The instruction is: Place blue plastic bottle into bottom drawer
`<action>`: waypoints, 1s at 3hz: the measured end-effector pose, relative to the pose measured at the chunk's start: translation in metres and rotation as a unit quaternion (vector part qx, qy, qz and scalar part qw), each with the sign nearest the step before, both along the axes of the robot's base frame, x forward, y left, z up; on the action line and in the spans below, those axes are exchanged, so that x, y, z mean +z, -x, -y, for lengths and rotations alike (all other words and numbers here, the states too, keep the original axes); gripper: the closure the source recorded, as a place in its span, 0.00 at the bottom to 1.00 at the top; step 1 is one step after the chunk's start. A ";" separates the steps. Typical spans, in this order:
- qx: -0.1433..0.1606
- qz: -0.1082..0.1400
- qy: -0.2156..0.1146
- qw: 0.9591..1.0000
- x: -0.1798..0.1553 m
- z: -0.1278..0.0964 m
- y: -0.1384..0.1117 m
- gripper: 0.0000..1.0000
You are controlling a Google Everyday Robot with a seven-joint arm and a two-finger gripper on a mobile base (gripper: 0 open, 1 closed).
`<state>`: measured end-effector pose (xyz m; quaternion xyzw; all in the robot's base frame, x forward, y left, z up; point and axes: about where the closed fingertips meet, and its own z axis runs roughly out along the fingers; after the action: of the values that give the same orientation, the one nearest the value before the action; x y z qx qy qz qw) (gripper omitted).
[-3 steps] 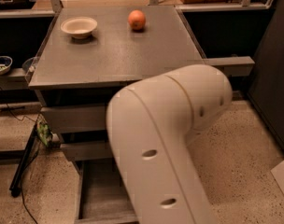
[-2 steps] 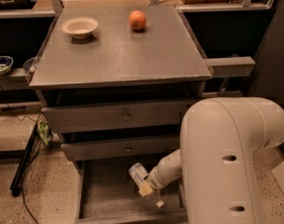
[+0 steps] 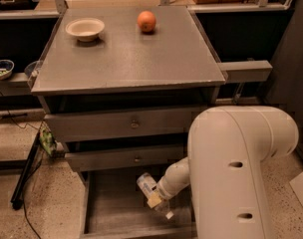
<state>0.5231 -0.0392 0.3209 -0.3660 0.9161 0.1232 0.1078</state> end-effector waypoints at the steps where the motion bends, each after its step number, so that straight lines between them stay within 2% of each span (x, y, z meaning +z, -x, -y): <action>1: -0.022 -0.015 0.003 1.000 -0.022 0.008 -0.004 1.00; 2: -0.049 -0.031 0.011 0.998 -0.049 0.024 -0.011 1.00; 3: -0.049 -0.031 0.011 0.998 -0.049 0.024 -0.011 1.00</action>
Offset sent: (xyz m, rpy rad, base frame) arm 0.0148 -0.0281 -0.0523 -0.0190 0.0663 -0.1085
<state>0.5343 -0.0635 0.2717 -0.3179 0.9372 0.1188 0.0808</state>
